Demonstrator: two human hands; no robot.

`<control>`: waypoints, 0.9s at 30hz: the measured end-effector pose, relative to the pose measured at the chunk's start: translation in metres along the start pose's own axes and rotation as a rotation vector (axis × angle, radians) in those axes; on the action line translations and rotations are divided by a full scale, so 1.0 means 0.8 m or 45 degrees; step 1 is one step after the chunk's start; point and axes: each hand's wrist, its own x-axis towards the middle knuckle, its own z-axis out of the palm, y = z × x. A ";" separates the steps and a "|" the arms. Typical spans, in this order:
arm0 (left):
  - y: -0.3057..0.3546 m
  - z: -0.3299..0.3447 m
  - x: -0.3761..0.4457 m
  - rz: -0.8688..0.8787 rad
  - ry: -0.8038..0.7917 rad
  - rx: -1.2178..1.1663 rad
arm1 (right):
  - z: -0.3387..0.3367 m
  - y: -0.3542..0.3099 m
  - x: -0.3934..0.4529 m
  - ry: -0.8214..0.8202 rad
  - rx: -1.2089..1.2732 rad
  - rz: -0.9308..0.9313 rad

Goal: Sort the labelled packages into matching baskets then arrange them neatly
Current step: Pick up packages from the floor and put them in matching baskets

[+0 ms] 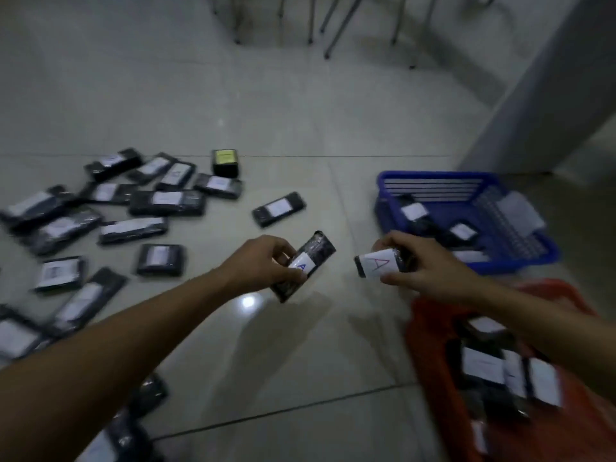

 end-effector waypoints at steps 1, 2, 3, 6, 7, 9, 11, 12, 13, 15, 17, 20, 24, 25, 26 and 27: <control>0.031 0.015 0.009 0.074 -0.020 0.009 | -0.012 0.021 -0.019 0.050 0.088 0.110; 0.060 0.032 0.017 0.147 -0.047 0.015 | -0.024 0.045 -0.037 0.105 0.138 0.201; 0.090 0.051 0.024 0.218 -0.079 0.019 | -0.035 0.067 -0.057 0.147 0.187 0.281; 0.161 0.111 0.033 0.388 -0.174 0.066 | -0.064 0.116 -0.118 0.216 0.361 0.540; 0.178 0.132 0.033 0.435 -0.207 0.103 | -0.070 0.127 -0.135 0.237 0.401 0.612; 0.203 0.171 0.035 0.509 -0.252 0.230 | -0.079 0.149 -0.162 0.303 0.381 0.703; 0.221 0.201 0.037 0.574 -0.260 0.406 | -0.083 0.171 -0.179 0.397 0.360 0.811; 0.229 0.213 0.038 0.611 -0.252 0.487 | -0.084 0.181 -0.184 0.427 0.392 0.876; 0.235 0.223 0.040 0.645 -0.238 0.547 | -0.085 0.188 -0.187 0.440 0.441 0.928; 0.244 0.239 0.045 0.699 -0.201 0.585 | -0.090 0.199 -0.193 0.424 0.474 0.988; 0.247 0.251 0.050 0.748 -0.160 0.623 | -0.098 0.206 -0.198 0.428 0.319 0.983; 0.244 0.250 0.055 0.808 -0.089 0.648 | -0.112 0.208 -0.198 0.581 0.019 0.884; 0.233 0.223 0.058 0.846 -0.004 0.609 | -0.117 0.184 -0.176 0.588 0.085 0.648; 0.228 0.213 0.058 0.834 0.007 0.593 | -0.115 0.173 -0.168 0.582 0.094 0.589; 0.222 0.202 0.058 0.820 0.019 0.578 | -0.112 0.163 -0.158 0.586 0.086 0.527; 0.216 0.190 0.057 0.810 0.034 0.564 | -0.108 0.152 -0.146 0.595 0.067 0.456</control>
